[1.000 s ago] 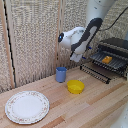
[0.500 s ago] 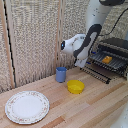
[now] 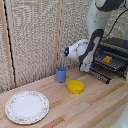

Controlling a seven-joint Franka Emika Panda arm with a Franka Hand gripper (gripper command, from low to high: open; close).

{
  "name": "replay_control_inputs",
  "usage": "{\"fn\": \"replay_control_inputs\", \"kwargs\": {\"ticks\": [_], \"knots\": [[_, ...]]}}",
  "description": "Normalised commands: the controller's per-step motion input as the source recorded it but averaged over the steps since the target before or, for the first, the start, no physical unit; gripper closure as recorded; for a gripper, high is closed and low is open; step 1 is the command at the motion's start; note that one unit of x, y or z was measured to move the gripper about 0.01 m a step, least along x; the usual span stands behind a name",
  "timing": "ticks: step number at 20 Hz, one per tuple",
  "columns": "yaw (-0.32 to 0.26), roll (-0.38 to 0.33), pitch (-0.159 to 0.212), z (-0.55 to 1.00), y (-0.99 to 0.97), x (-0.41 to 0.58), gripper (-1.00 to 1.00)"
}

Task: Kindly employ your clamp to softly take hold of the bread. Delicately rest it on the oven pan, verifying that it is even on the surface. Using your clamp and attentiveness, smoothly glide the pan into the oven and along the appropriate brackets, securing it in position.

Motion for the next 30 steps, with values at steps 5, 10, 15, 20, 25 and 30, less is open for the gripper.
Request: {"fn": "replay_control_inputs", "kwargs": {"ticks": [5, 10, 15, 20, 25, 30], "knots": [[0.189, -0.025, 0.02, 0.25, -0.28, -0.05, 1.0], [0.062, -0.047, 0.04, 0.22, -0.12, 0.012, 1.0], [0.024, 0.01, 0.043, 0.21, -0.16, 0.03, 1.0], [0.005, 0.145, 0.008, 0.49, -0.25, 0.022, 1.0], [0.037, 0.181, -0.002, 0.68, -0.35, 0.125, 1.0], [0.086, 0.04, 0.046, 0.93, -0.41, 0.059, 1.0]]}}
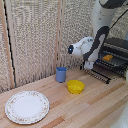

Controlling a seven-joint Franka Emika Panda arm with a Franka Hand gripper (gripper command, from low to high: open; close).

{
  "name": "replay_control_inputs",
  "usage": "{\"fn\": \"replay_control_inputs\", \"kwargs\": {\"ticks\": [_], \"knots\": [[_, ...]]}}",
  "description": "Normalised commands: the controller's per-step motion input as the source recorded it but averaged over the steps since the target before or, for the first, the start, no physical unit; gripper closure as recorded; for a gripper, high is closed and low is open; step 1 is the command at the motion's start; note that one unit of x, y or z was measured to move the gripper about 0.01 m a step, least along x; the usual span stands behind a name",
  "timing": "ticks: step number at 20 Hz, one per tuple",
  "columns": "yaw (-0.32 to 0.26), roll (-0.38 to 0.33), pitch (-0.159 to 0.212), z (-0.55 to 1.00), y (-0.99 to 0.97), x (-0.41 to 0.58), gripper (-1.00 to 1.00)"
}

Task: Kindly employ your clamp to softly take hold of the bread. Delicately rest it on the oven pan, verifying that it is even on the surface. Using your clamp and attentiveness, smoothly glide the pan into the oven and along the appropriate brackets, securing it in position.

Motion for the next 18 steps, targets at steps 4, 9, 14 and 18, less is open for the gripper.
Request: {"fn": "replay_control_inputs", "kwargs": {"ticks": [4, 9, 14, 18], "knots": [[0.111, -0.001, 0.074, 0.58, -0.69, -0.101, 1.0], [0.11, -0.023, 0.055, 0.27, -0.76, -0.13, 1.0], [0.103, -0.005, 0.039, 0.19, -0.83, -0.127, 1.0], [0.118, -0.009, 0.033, 0.21, -0.79, -0.074, 1.0]]}}
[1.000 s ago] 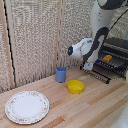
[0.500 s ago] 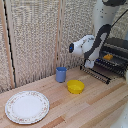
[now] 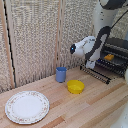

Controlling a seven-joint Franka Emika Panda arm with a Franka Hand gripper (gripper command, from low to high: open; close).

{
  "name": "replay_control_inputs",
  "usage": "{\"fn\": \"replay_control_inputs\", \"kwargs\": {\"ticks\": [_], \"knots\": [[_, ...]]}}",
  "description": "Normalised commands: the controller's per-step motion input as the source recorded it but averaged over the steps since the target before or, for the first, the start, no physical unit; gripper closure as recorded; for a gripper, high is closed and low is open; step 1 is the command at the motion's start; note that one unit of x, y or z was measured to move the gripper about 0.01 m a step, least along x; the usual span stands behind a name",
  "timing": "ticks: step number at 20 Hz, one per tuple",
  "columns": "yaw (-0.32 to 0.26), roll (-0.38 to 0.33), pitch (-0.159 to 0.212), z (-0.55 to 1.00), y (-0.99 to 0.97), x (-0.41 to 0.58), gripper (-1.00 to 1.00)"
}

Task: Kindly employ your clamp to softly take hold of the bread. Delicately rest it on the oven pan, verifying that it is even on the surface. Using your clamp and attentiveness, smoothly glide the pan into the oven and along the appropriate brackets, securing it in position.

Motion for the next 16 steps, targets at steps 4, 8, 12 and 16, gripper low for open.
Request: {"fn": "replay_control_inputs", "kwargs": {"ticks": [4, 8, 12, 16], "knots": [[0.124, -0.017, 0.033, 0.22, -0.77, -0.057, 1.0], [0.119, -0.025, 0.02, 0.26, -0.77, -0.084, 1.0], [0.116, -0.038, 0.013, 0.29, -0.75, -0.099, 1.0], [0.131, -0.129, 0.0, 0.23, -0.57, -0.102, 1.0]]}}
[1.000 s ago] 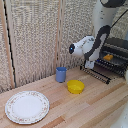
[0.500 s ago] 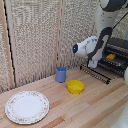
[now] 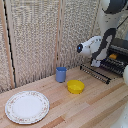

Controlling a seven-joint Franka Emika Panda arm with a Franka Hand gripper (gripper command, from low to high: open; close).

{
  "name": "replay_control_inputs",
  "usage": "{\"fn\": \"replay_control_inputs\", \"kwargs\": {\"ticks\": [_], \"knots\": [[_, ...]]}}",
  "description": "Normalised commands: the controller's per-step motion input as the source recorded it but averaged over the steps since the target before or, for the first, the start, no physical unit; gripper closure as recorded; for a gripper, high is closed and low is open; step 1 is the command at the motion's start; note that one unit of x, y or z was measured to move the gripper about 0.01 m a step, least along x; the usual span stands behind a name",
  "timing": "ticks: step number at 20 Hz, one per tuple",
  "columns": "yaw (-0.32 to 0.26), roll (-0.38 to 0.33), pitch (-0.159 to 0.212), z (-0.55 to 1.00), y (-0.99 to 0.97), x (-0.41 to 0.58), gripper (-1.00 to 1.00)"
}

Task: Kindly employ your clamp to softly take hold of the bread. Delicately rest it on the oven pan, verifying that it is even on the surface. Using your clamp and attentiveness, smoothly glide the pan into the oven and along the appropriate brackets, securing it in position.

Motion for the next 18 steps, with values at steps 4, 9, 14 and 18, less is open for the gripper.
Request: {"fn": "replay_control_inputs", "kwargs": {"ticks": [4, 9, 14, 18], "knots": [[0.127, -0.177, 0.0, 0.15, -0.52, -0.109, 1.0], [0.135, -0.219, 0.0, 0.09, -0.44, -0.113, 1.0], [0.137, -0.188, 0.017, 0.02, -0.4, -0.05, 1.0], [0.134, -0.033, 0.023, 0.05, -0.16, 0.066, -1.0]]}}
